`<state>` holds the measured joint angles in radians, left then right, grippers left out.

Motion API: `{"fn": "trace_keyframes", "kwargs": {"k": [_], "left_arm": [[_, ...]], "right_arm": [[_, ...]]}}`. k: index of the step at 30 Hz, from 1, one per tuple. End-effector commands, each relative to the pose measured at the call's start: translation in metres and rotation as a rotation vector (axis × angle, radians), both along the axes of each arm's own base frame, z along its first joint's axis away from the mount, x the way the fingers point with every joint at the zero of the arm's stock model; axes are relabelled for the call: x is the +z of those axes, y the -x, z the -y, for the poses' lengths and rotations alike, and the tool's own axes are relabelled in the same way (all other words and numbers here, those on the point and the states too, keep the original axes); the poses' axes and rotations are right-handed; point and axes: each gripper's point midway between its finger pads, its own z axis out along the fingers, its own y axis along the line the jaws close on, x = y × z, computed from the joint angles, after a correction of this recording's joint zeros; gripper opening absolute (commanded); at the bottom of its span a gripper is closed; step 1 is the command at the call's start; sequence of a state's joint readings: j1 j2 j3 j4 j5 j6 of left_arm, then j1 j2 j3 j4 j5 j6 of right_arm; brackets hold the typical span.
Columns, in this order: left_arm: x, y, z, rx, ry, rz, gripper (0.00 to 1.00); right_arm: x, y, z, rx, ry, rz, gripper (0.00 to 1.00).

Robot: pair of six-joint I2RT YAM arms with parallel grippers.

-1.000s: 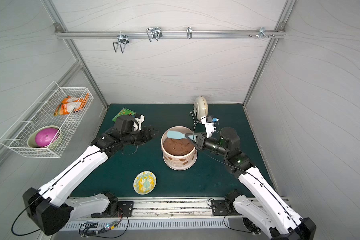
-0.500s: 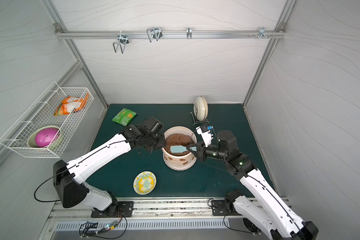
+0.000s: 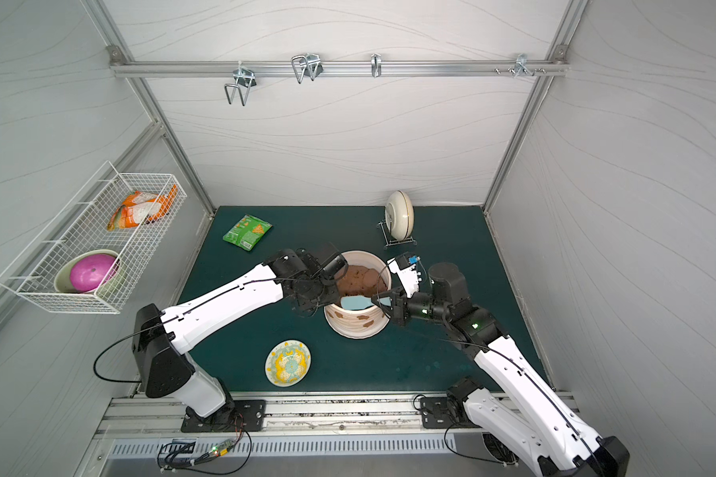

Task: Scrub the dried mud off the ceramic pot
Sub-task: Rotate the pot at the center of the board.

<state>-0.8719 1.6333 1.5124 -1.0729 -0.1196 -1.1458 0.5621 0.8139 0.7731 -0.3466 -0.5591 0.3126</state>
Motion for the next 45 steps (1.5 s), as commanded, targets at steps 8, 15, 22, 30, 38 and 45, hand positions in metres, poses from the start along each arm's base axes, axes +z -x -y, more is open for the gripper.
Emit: {"fn": "trace_keyframes", "kwargs": {"k": [8, 15, 22, 30, 38, 45], "left_arm": [[-0.001, -0.004, 0.010, 0.064, -0.020, -0.029, 0.27], [-0.004, -0.010, 0.010, 0.060, -0.058, -0.022, 0.17], [-0.004, -0.013, 0.014, 0.077, -0.045, -0.033, 0.16], [-0.008, -0.011, 0.018, 0.078, -0.027, -0.062, 0.15], [-0.004, -0.009, 0.013, 0.095, 0.009, -0.063, 0.15], [-0.007, -0.009, 0.011, 0.088, 0.025, -0.070, 0.15]], "right_arm": [[0.011, 0.012, 0.001, 0.054, -0.046, 0.078, 0.00], [0.014, 0.028, -0.003, 0.102, -0.060, 0.110, 0.00], [-0.001, 0.038, -0.016, 0.021, 0.091, 0.278, 0.00], [-0.006, 0.035, -0.054, -0.114, 0.187, 0.520, 0.00], [-0.006, 0.026, -0.079, -0.203, 0.252, 0.614, 0.00], [-0.023, 0.012, -0.082, -0.267, 0.403, 0.674, 0.00]]}}
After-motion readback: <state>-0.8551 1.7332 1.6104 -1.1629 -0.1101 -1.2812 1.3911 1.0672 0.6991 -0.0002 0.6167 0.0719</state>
